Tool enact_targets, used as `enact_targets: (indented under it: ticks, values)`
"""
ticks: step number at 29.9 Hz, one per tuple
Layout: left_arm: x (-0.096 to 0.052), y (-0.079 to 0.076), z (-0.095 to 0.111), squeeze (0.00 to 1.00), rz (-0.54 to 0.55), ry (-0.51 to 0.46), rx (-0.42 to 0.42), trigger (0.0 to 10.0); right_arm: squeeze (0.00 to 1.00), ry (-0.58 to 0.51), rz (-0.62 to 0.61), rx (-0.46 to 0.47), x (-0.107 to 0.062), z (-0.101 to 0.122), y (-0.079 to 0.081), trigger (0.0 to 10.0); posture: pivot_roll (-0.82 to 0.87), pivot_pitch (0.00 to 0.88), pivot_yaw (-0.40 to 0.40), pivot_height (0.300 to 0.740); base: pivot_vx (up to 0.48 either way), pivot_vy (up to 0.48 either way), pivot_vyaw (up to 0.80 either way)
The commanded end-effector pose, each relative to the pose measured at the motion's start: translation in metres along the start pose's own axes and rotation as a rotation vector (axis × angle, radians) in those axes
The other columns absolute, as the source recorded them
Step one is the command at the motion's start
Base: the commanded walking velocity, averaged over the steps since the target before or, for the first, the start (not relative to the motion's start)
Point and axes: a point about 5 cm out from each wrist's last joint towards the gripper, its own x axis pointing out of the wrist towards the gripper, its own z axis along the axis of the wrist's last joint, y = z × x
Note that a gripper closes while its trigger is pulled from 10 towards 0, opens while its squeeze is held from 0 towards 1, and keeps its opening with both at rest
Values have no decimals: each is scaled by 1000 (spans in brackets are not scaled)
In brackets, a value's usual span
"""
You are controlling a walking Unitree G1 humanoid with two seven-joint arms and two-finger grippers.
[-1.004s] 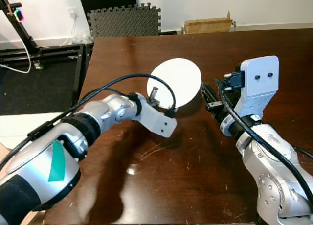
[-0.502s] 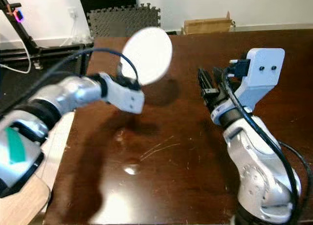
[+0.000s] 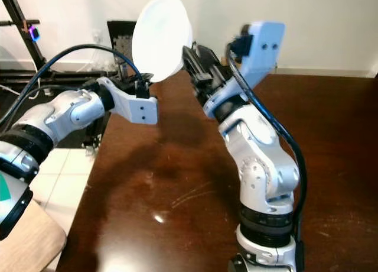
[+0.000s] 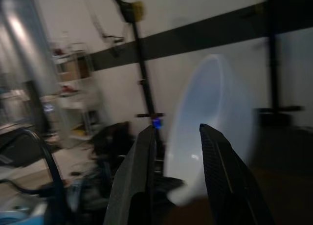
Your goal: Setting the table
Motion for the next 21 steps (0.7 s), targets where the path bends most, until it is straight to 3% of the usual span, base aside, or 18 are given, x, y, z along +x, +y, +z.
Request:
enact_targets:
  ticks: [1, 4, 21]
  values:
    - [3, 2, 8, 0, -18, -67, 88, 10000, 0, -8, 69, 20, 6, 2, 6, 10000, 20, 37, 14, 740, 0, 0, 0]
    - [3, 3, 10, 0, -29, -83, 123, 10000, 0, -3, 89, 24, 9, 1, 8, 10000, 20, 37, 14, 740, 0, 0, 0]
    - [2, 2, 10, 0, -17, -90, 142, 10000, 0, -17, 112, 19, 13, -1, 5, 10000, 20, 37, 14, 740, 0, 0, 0]
